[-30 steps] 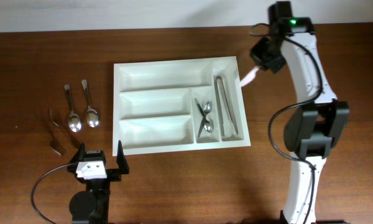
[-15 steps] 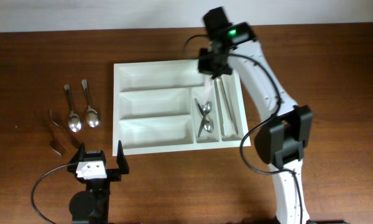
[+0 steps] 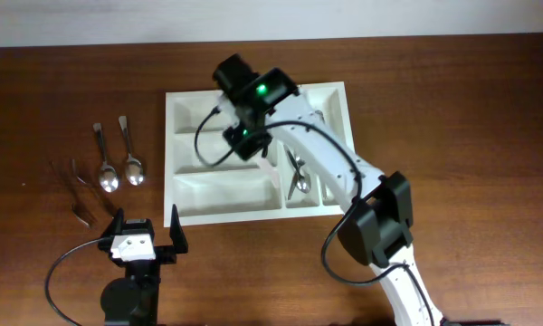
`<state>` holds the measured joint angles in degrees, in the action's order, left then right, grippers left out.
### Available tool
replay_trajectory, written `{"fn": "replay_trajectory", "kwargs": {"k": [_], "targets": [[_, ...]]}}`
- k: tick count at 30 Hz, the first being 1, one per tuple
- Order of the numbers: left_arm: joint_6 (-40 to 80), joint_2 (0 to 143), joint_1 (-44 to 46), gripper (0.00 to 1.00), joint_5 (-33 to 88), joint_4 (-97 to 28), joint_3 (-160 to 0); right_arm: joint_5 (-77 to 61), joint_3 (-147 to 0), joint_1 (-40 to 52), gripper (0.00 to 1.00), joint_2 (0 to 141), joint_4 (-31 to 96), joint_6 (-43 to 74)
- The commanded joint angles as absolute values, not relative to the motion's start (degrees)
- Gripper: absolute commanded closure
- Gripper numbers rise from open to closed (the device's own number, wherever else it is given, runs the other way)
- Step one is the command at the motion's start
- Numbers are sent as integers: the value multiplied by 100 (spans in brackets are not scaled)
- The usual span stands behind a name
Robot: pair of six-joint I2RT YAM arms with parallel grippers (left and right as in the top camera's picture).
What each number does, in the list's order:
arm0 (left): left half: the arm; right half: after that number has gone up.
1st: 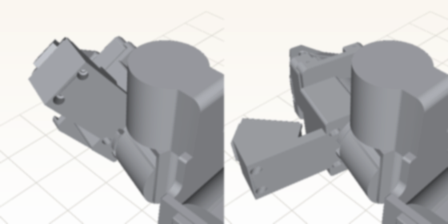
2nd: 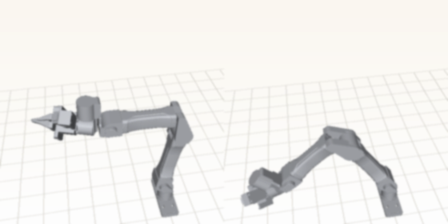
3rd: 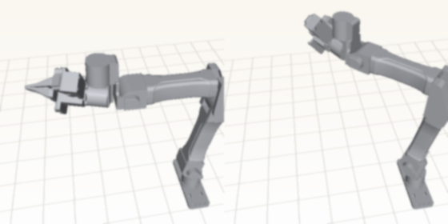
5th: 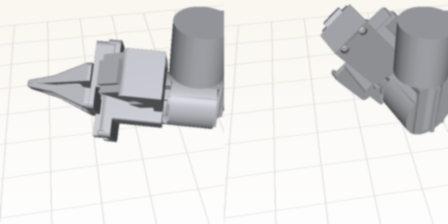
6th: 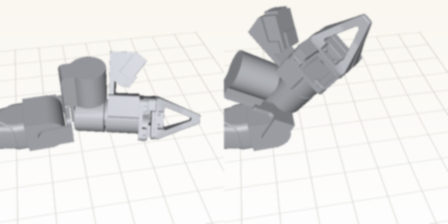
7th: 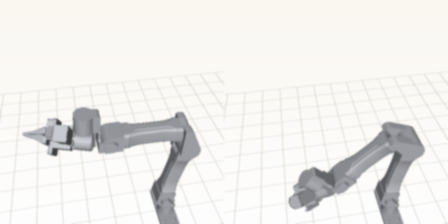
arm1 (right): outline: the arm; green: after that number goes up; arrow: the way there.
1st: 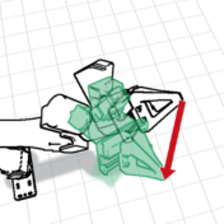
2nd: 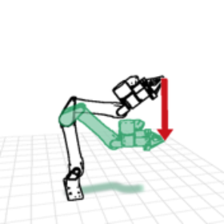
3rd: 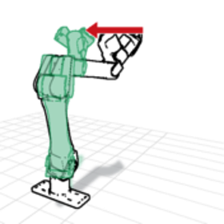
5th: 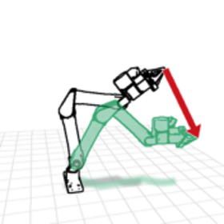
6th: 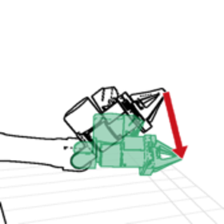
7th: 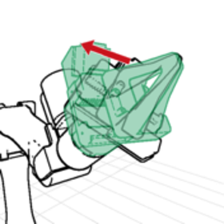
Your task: Pack container
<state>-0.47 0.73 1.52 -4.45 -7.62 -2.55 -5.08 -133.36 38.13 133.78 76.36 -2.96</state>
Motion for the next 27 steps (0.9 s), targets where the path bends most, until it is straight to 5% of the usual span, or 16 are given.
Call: {"fn": "replay_trajectory", "kwargs": {"k": [1,12,27], "targets": [[-158,30,128,1,-425,-751,-202,-543,-13443,3983,96,13172,7819,-1479],[-158,30,128,1,-425,-751,-202,-1640,-13135,4062,96,13174,7942,-2877],[-158,30,128,1,-425,-751,-202,-1647,-12451,4517,96,13257,7118,-3133]]}}
